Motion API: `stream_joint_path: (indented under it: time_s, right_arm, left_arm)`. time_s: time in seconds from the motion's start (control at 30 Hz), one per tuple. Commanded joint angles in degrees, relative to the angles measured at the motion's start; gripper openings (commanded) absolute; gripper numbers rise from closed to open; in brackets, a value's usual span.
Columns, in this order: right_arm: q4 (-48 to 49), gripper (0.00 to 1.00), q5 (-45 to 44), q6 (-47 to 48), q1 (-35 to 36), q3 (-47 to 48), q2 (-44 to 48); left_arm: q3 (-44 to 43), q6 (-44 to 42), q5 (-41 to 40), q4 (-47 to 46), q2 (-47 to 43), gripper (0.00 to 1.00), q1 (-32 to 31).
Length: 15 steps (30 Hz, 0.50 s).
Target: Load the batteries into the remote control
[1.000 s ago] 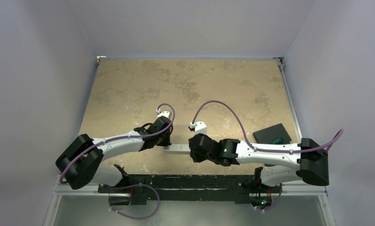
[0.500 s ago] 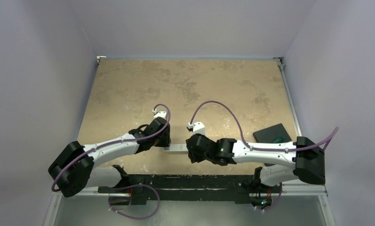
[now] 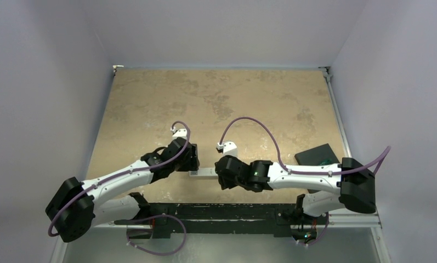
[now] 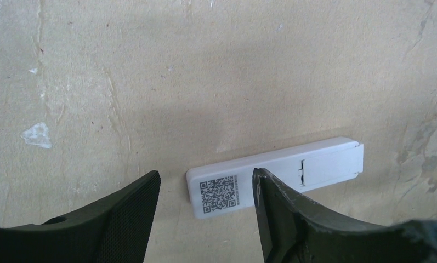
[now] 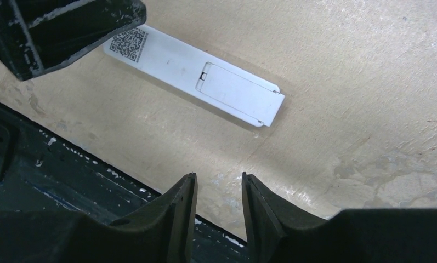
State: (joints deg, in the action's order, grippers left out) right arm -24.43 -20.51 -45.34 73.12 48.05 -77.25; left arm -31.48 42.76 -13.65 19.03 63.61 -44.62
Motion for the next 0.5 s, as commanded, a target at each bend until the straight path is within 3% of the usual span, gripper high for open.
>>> stream_joint_path:
  time_s: [0.0,0.47]
  right_arm:
    - [-0.3,0.43,-3.0,0.1,0.1,2.6,-0.6]
    - [-0.2,0.47,-5.1,-1.1,0.0,1.1,-0.2]
  left_arm:
    - [2.2,2.0,3.1,0.1,-2.1,0.63,0.3]
    - [6.1,3.2,8.3,-5.5,-1.7,0.61,0.4]
